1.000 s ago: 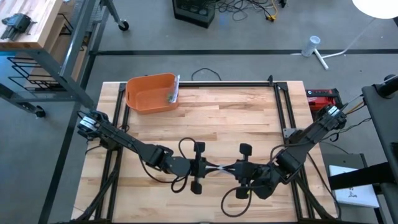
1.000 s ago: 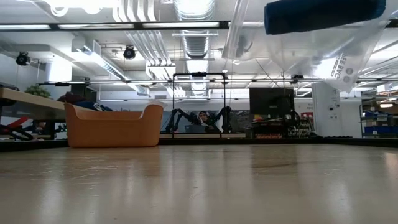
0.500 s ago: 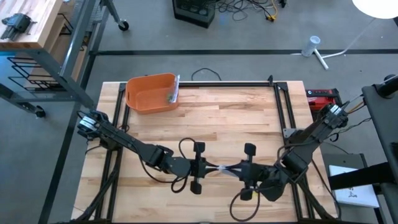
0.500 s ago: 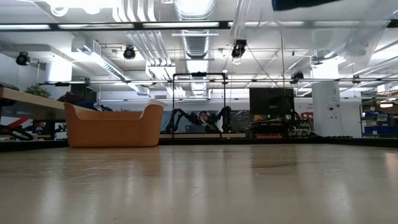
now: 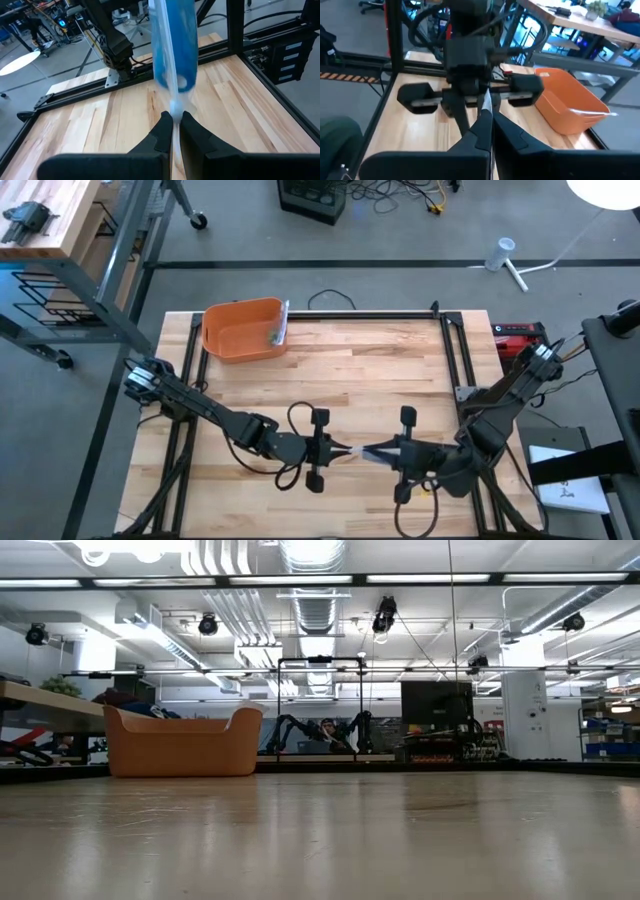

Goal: Roll bandage
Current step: Close the transparent zip bag, then put the transparent zip bag containing the rolled blue bandage into the orange bin

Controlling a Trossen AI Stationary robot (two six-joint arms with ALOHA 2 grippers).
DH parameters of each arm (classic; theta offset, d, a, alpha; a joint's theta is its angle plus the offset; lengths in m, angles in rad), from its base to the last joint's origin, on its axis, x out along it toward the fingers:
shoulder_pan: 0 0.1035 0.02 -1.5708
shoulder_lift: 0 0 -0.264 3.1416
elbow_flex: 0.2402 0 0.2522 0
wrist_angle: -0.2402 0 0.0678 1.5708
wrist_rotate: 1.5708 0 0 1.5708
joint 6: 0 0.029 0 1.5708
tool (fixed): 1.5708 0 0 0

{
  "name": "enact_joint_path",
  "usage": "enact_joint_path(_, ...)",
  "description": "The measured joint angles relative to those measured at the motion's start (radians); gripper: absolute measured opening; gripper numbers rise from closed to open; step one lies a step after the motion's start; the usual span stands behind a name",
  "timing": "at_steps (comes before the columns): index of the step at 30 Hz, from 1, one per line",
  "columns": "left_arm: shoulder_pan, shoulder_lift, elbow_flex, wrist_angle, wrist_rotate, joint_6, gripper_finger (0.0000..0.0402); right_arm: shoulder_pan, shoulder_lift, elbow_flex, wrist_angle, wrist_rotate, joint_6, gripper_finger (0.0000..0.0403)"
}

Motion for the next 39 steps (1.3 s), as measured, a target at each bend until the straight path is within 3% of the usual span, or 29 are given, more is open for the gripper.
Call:
enact_joint_path(17, 0.000, 0.002, -0.003, -0.029, 0.003, 0.000, 0.0002, -0.001, -0.002, 0.086, 0.010, 0.013, -0.101, 0.0000)
enact_joint_path(25, 0.000, -0.033, -0.003, -0.108, 0.002, -0.012, 0.0001, -0.001, 0.012, 0.078, 0.000, 0.009, -0.086, 0.0000)
enact_joint_path(32, -0.006, -0.086, -0.002, -0.290, 0.001, -0.078, 0.0001, -0.001, 0.012, 0.077, -0.003, 0.008, -0.090, 0.0000)
enact_joint_path(39, -0.010, -0.107, 0.000, -0.293, 0.000, -0.100, 0.0012, -0.002, 0.012, 0.076, -0.008, 0.007, -0.097, 0.0000)
